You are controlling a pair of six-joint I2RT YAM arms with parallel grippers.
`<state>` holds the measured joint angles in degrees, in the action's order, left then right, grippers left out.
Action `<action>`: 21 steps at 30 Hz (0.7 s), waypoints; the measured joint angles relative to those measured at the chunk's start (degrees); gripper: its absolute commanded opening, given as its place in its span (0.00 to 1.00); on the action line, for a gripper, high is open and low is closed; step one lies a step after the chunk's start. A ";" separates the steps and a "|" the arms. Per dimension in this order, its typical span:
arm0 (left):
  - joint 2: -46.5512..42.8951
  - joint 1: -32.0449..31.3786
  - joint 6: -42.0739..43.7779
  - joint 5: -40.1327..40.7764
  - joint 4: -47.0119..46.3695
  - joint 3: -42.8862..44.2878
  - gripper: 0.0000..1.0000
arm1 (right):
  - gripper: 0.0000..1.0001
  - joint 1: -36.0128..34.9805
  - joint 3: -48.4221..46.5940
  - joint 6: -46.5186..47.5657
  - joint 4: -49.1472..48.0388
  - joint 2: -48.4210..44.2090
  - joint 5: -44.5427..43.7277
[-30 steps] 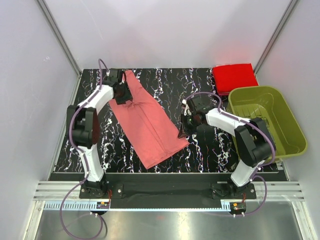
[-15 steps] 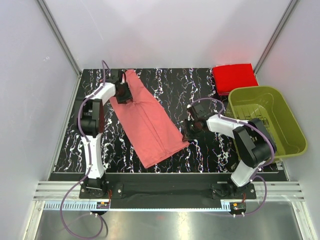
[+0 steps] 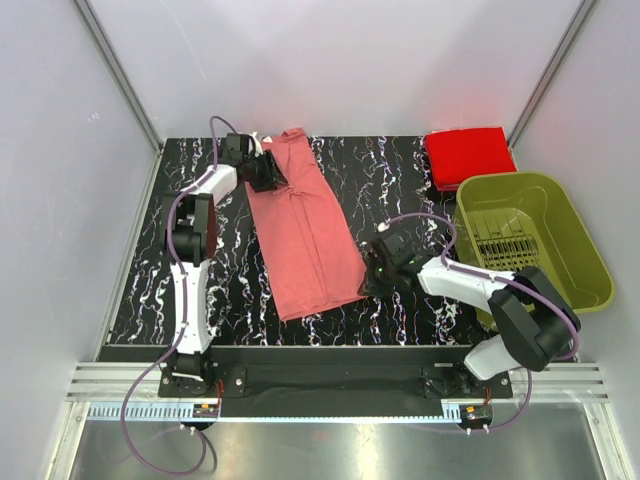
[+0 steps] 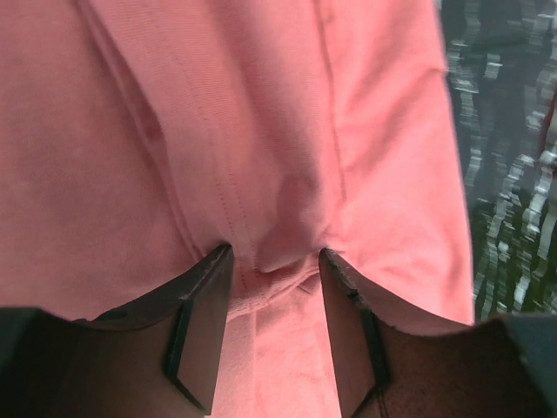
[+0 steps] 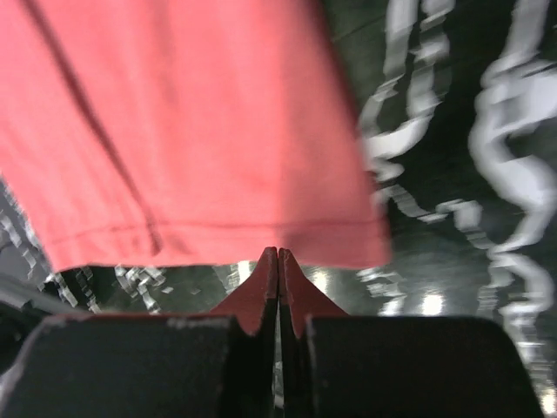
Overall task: Fold and stack the t-shirts
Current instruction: Fold the tshirt
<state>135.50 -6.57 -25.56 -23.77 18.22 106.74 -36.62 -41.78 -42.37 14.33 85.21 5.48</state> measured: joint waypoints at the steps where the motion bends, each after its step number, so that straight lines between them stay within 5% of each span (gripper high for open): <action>1: 0.02 0.02 0.00 -0.81 -0.39 0.04 0.50 | 0.00 -1.49 -0.02 -1.16 -0.48 -0.09 -0.52; 5: -0.98 0.00 0.11 -4.59 -2.73 -1.42 0.52 | 0.00 -5.73 -1.20 -3.98 -0.68 0.74 -1.36; 9: -8.74 -0.31 -1.09 -2.47 -1.66 -12.09 0.54 | 0.00 -5.90 -3.74 -4.04 0.98 0.98 -2.29; 21: -28.68 -8.59 -4.50 6.16 -1.88 -36.72 0.54 | 0.00 -3.98 -14.93 11.52 6.36 8.11 -10.95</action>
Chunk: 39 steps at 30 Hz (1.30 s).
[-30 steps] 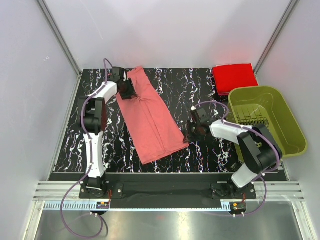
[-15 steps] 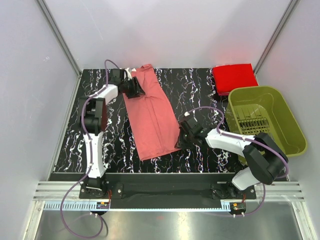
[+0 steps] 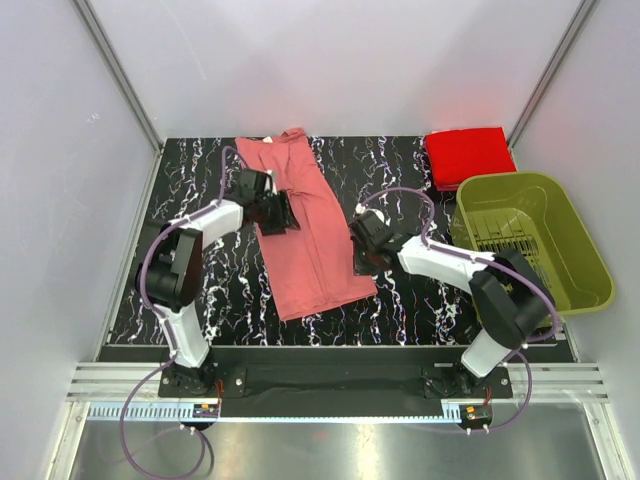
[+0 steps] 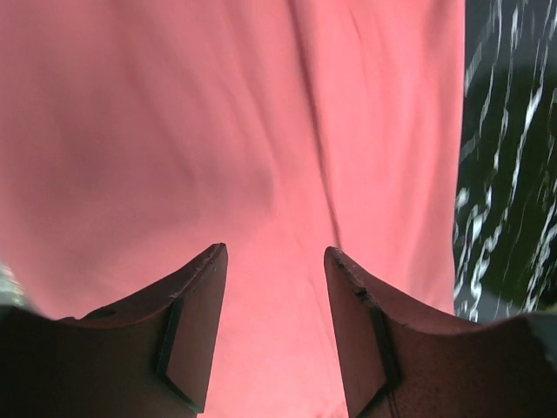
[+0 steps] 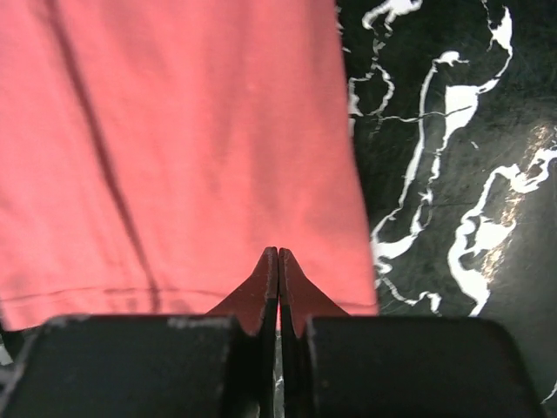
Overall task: Fold and stack the t-shirts
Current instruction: Fold the tshirt
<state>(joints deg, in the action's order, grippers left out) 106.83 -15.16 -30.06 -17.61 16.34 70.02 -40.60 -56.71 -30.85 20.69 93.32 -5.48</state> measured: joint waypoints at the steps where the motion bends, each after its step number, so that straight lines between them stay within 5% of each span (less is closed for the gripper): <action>1: -0.83 -1.33 -0.39 0.33 -0.28 -1.27 0.54 | 0.00 0.09 0.00 0.50 0.11 0.70 -0.22; 10: -3.80 -2.99 -3.02 7.10 0.81 -8.74 0.56 | 0.00 -1.31 5.95 -2.32 -2.14 0.48 -0.26; 23: -11.76 2.05 -1.27 20.22 8.48 -13.60 0.59 | 0.01 -16.81 12.68 -16.31 -9.62 -3.56 0.61; 33: -24.65 -5.60 1.57 3.45 4.00 -17.05 0.52 | 0.18 -16.87 3.67 -12.33 0.09 -8.94 0.83; 39: -24.61 -15.23 -0.70 1.46 3.28 -25.03 0.45 | 0.20 -6.05 -4.39 -5.44 1.03 -9.31 4.70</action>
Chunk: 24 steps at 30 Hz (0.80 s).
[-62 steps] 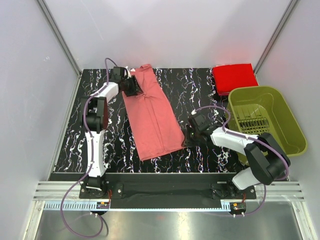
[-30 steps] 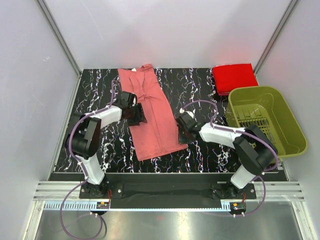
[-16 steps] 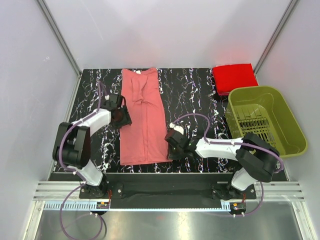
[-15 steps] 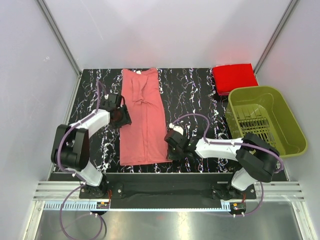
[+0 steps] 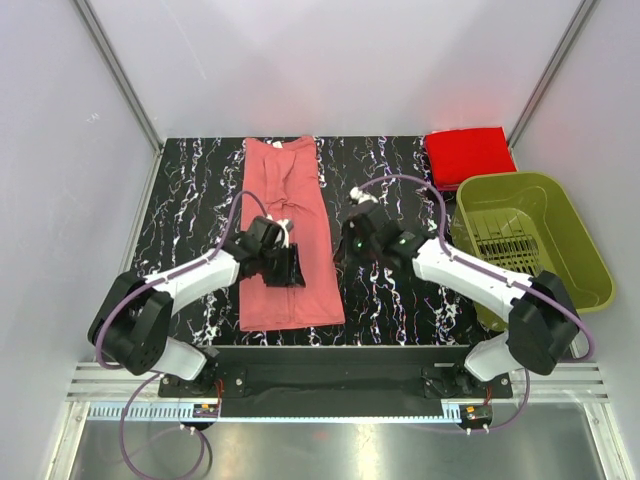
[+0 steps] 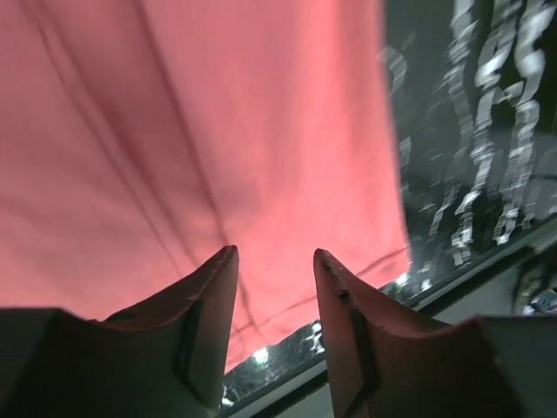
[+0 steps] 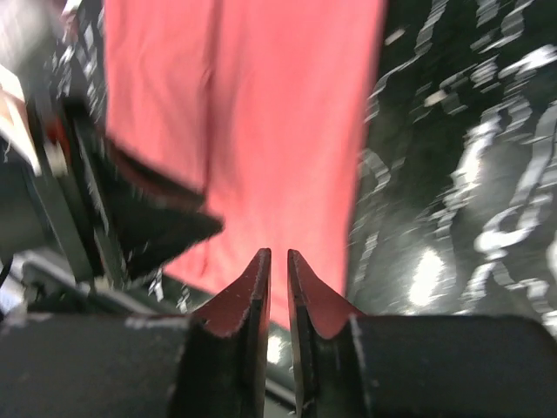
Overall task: Fold and stack the t-shirts
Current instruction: Fold the tshirt
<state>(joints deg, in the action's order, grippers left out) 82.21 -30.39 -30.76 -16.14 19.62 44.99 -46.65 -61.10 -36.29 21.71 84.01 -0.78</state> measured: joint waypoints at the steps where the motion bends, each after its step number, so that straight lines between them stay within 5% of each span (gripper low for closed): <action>1: -0.07 -0.46 -0.42 0.31 0.09 -0.94 0.45 | 0.20 1.75 -0.39 0.96 0.24 0.00 0.35; 10: -0.59 -1.25 -3.54 1.36 -2.95 -6.25 0.40 | 0.20 4.55 -0.28 4.66 1.22 -0.04 3.02; 17: 1.20 -1.99 -4.07 1.38 -4.79 -6.25 0.16 | 0.20 4.52 1.57 5.05 1.11 -0.17 3.52; 19: 1.22 -2.19 -4.20 1.40 -4.74 -6.21 0.00 | 0.20 4.55 1.68 5.11 1.03 -0.24 3.50; 24: 1.05 -3.08 -4.74 2.12 -4.07 -5.70 0.00 | 0.20 4.55 2.40 5.29 0.22 -0.24 3.48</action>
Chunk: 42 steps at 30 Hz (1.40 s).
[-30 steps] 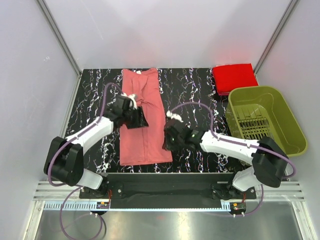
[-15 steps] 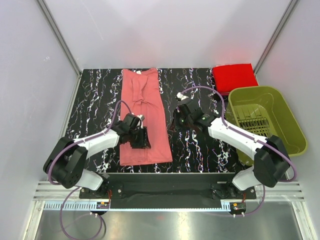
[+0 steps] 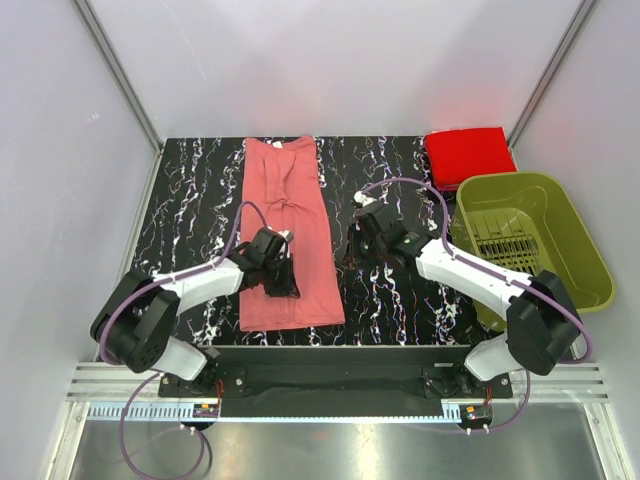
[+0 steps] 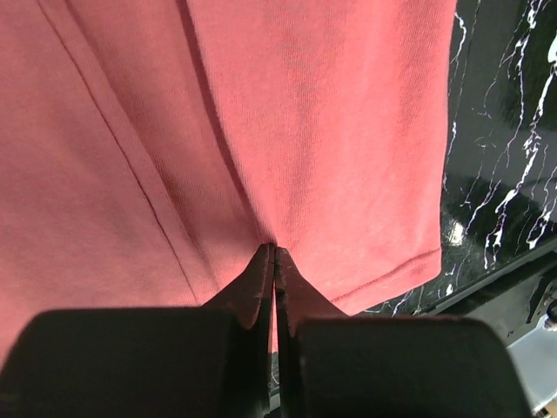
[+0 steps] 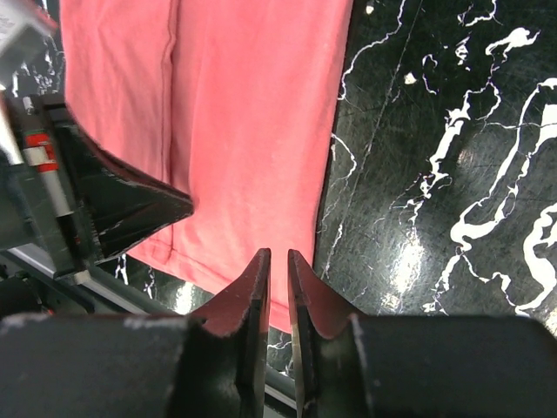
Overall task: Fold and stack the t-shirts
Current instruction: Fold the tshirt
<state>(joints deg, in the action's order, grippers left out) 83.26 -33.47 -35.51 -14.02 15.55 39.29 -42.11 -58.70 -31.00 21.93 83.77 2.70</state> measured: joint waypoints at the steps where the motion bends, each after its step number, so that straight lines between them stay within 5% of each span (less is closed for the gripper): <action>1: -0.39 -0.20 -0.37 0.61 0.33 0.00 0.00 | 0.20 0.00 0.24 0.00 -0.17 0.11 0.02; 11: -6.97 -1.07 -3.76 4.81 1.77 -0.87 0.00 | 0.21 0.04 0.48 0.42 -1.81 3.50 0.04; 37: -6.97 -2.14 -8.07 8.55 0.74 -6.03 0.00 | 0.21 0.26 -4.39 1.33 -4.02 12.31 1.42; 38: -6.97 -2.14 -8.09 8.72 0.85 -6.03 0.14 | 0.21 0.28 -4.63 1.38 -4.11 12.63 1.40; 42: -6.97 -2.29 -8.26 9.79 2.03 -5.92 0.39 | 0.22 0.90 -8.09 1.86 -3.76 16.13 1.55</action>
<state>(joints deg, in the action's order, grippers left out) 76.29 -35.77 -43.77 -4.23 17.58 33.36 -41.21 -66.78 -29.15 18.17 99.90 4.25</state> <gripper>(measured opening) 0.280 0.208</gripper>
